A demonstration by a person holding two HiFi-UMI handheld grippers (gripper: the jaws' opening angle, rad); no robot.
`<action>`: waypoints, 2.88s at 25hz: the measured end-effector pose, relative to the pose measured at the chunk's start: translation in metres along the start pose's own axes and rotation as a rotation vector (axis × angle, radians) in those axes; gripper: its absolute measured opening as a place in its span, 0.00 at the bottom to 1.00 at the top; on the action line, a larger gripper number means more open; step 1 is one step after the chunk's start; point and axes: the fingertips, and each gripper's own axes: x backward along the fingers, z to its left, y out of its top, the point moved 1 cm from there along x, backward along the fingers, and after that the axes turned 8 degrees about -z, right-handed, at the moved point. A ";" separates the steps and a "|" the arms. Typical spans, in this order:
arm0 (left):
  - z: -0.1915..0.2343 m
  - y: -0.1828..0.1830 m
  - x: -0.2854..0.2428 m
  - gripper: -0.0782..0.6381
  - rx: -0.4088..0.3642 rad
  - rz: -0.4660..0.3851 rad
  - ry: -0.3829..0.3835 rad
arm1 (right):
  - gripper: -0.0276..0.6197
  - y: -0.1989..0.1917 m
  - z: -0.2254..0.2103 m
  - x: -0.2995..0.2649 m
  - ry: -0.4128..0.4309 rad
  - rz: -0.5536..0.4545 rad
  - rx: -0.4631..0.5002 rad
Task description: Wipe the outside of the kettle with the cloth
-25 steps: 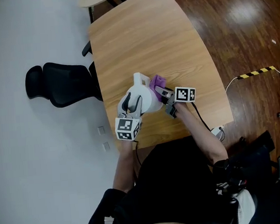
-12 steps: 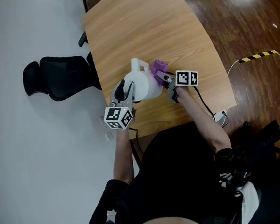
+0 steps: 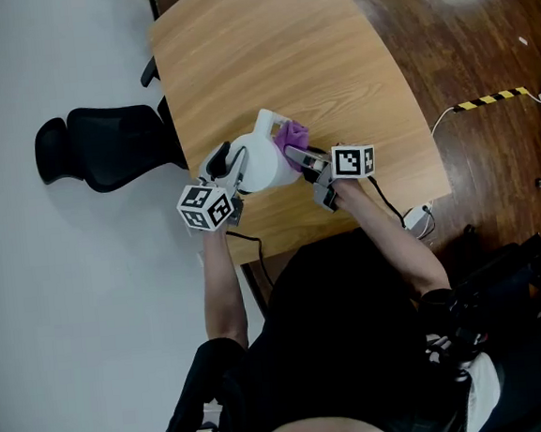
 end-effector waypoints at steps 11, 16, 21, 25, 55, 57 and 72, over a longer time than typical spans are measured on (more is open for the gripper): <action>-0.042 0.002 -0.003 0.20 -0.246 0.072 0.130 | 0.11 0.032 0.113 0.009 0.304 -0.164 0.015; -0.047 0.004 -0.004 0.20 -0.252 0.072 0.130 | 0.11 0.011 0.064 0.007 0.200 -0.159 0.044; -0.049 0.007 -0.003 0.20 -0.275 0.052 0.136 | 0.11 -0.015 -0.055 0.021 -0.192 -0.084 0.037; -0.047 0.005 -0.003 0.20 -0.279 0.049 0.139 | 0.11 -0.033 -0.130 0.031 -0.430 0.077 0.025; -0.053 0.006 -0.001 0.19 -0.301 0.035 0.166 | 0.12 -0.002 -0.089 0.021 -0.273 0.016 -0.021; -0.053 0.009 -0.001 0.19 -0.305 0.033 0.166 | 0.12 0.032 -0.010 0.009 -0.043 -0.122 0.058; -0.059 0.006 0.000 0.19 -0.313 0.031 0.182 | 0.12 -0.001 -0.104 0.009 -0.178 -0.114 0.048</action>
